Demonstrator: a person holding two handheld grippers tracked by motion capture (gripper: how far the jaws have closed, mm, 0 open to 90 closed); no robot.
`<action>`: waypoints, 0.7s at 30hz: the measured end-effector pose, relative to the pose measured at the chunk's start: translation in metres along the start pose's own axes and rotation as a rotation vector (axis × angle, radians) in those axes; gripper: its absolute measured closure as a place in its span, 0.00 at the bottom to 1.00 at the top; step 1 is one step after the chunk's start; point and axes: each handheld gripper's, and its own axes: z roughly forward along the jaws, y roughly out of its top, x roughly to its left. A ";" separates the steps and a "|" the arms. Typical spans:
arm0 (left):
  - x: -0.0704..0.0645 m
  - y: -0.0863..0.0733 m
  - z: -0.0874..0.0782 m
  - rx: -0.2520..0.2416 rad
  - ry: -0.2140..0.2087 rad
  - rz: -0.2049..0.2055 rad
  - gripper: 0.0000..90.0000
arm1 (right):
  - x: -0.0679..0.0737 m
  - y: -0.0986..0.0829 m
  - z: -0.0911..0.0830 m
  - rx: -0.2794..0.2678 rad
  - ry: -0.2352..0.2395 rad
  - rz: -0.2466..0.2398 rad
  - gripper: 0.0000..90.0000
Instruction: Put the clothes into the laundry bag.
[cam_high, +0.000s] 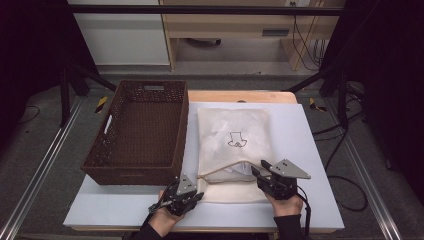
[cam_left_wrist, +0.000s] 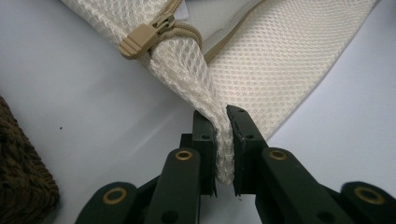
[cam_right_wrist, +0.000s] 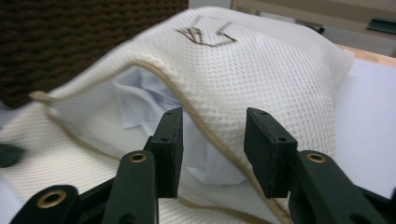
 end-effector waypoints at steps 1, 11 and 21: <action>0.000 0.000 0.000 0.000 0.000 0.001 0.90 | -0.002 -0.001 0.003 0.007 -0.007 -0.003 0.70; 0.001 0.002 0.000 0.008 -0.005 -0.031 0.89 | -0.010 -0.007 -0.005 0.053 0.056 0.006 0.99; 0.005 0.007 -0.006 -0.043 -0.023 -0.060 0.68 | -0.008 -0.024 0.010 0.162 0.087 -0.001 0.99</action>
